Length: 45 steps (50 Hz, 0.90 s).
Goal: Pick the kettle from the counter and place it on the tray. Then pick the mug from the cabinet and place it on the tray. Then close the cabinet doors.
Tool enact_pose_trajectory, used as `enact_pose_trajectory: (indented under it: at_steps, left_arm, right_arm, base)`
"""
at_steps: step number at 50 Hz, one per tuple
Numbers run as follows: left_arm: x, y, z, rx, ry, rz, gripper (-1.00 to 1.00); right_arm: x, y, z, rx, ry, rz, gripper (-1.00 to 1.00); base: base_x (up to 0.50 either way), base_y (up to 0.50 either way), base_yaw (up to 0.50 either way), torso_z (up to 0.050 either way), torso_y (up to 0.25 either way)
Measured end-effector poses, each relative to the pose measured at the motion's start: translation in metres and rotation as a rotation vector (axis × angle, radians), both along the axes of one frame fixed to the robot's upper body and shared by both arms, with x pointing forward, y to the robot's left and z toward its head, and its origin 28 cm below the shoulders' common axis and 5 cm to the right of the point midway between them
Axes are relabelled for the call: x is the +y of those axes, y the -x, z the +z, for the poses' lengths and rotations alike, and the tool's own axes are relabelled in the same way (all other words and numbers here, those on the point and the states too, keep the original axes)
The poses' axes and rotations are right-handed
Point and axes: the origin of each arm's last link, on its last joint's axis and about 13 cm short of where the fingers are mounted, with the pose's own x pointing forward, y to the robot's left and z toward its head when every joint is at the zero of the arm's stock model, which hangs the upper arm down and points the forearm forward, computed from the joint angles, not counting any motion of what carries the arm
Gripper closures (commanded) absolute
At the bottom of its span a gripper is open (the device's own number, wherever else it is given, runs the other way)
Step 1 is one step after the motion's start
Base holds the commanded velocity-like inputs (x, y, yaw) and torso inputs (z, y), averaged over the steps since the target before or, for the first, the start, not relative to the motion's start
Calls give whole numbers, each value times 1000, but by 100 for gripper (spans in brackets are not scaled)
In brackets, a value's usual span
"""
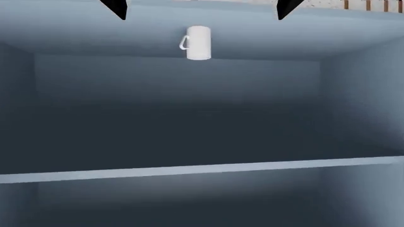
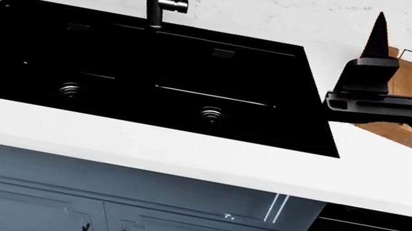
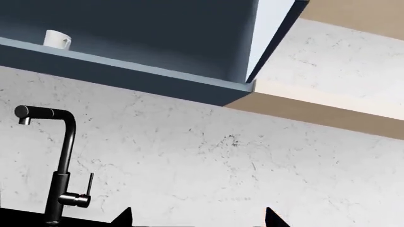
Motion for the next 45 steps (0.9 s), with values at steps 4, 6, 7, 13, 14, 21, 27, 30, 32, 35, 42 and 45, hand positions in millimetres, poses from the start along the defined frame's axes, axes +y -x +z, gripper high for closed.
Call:
enact_pose_trajectory:
  at_steps: [4, 6, 7, 13, 14, 21, 27, 30, 32, 35, 42, 45]
  left_arm:
    - [1, 0, 0, 0, 1, 4, -100]
    - [2, 0, 0, 0, 1, 7, -100]
    - [2, 0, 0, -1, 1, 9, -100]
    - [5, 1, 1, -3, 3, 19, -100]
    - [5, 1, 1, -4, 3, 21, -100]
    - [8, 2, 1, -8, 4, 28, -100]
    - [9, 3, 2, -10, 4, 31, -100]
    - [10, 3, 2, -11, 4, 33, -100]
    - [11, 3, 2, -12, 4, 34, -100]
    - [11, 4, 2, -12, 5, 36, -100]
    - [13, 4, 2, -14, 7, 42, -100]
    - [14, 4, 2, -13, 8, 45, -100]
  right_arm:
    - [0, 1, 3, -5, 3, 2, -100]
    - [0, 1, 4, -6, 5, 3, -100]
    - [0, 1, 4, -7, 5, 3, -100]
    - [1, 1, 6, -9, 8, 5, -100]
    - [1, 1, 6, -9, 9, 6, -100]
    - [1, 2, 7, -11, 12, 8, -100]
    - [2, 2, 8, -13, 13, 10, -100]
    - [2, 2, 8, -14, 14, 11, -100]
    - [2, 2, 8, -14, 14, 11, -100]
    - [2, 3, 8, -15, 15, 12, -100]
    - [3, 3, 8, -16, 16, 14, -100]
    - [3, 3, 8, -16, 17, 15, -100]
  base:
    - [500, 0, 0, 0, 0]
    - [500, 0, 0, 0, 0]
    - [500, 0, 0, 0, 0]
    - [500, 0, 0, 0, 0]
    - [500, 0, 0, 0, 15]
    - [498, 0, 0, 0, 0]
    - [500, 0, 0, 0, 2]
    - [500, 0, 0, 0, 0]
    - [500, 0, 0, 0, 0]
    - [500, 0, 0, 0, 0]
    - [500, 0, 0, 0, 1]
    - [500, 0, 0, 0, 3]
